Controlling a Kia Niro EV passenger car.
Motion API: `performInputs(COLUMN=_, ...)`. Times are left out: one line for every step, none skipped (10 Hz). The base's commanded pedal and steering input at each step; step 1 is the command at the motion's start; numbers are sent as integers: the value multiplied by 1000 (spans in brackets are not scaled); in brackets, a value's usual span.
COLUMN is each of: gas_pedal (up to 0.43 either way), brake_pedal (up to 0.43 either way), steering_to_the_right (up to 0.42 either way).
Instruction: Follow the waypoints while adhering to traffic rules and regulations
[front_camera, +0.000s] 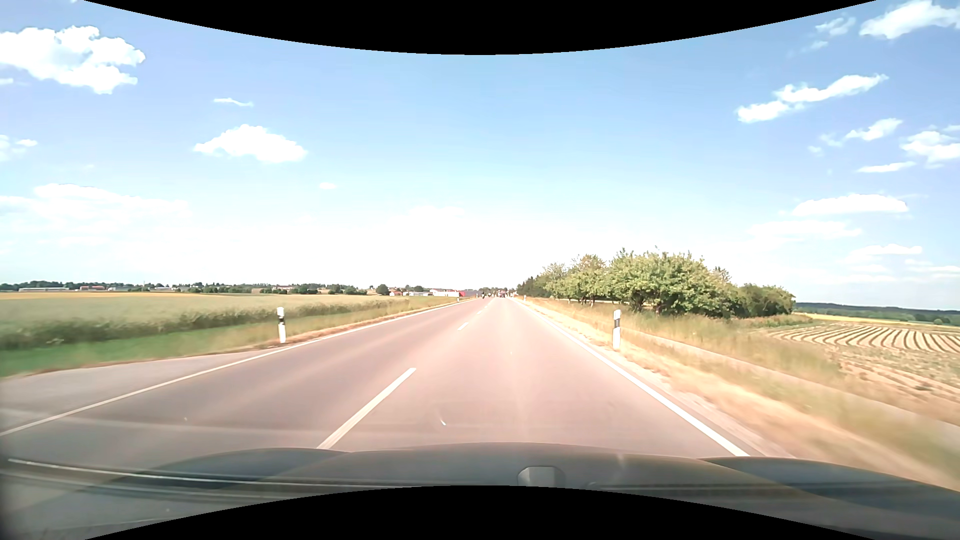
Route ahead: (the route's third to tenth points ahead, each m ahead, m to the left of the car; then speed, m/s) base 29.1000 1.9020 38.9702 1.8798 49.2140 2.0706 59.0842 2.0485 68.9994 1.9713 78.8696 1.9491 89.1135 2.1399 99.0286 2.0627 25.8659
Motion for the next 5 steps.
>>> performInputs(gas_pedal=98, brake_pedal=6, steering_to_the_right=2)
performInputs(gas_pedal=98, brake_pedal=6, steering_to_the_right=3)
performInputs(gas_pedal=98, brake_pedal=6, steering_to_the_right=3)
performInputs(gas_pedal=98, brake_pedal=6, steering_to_the_right=2)
performInputs(gas_pedal=98, brake_pedal=6, steering_to_the_right=2)
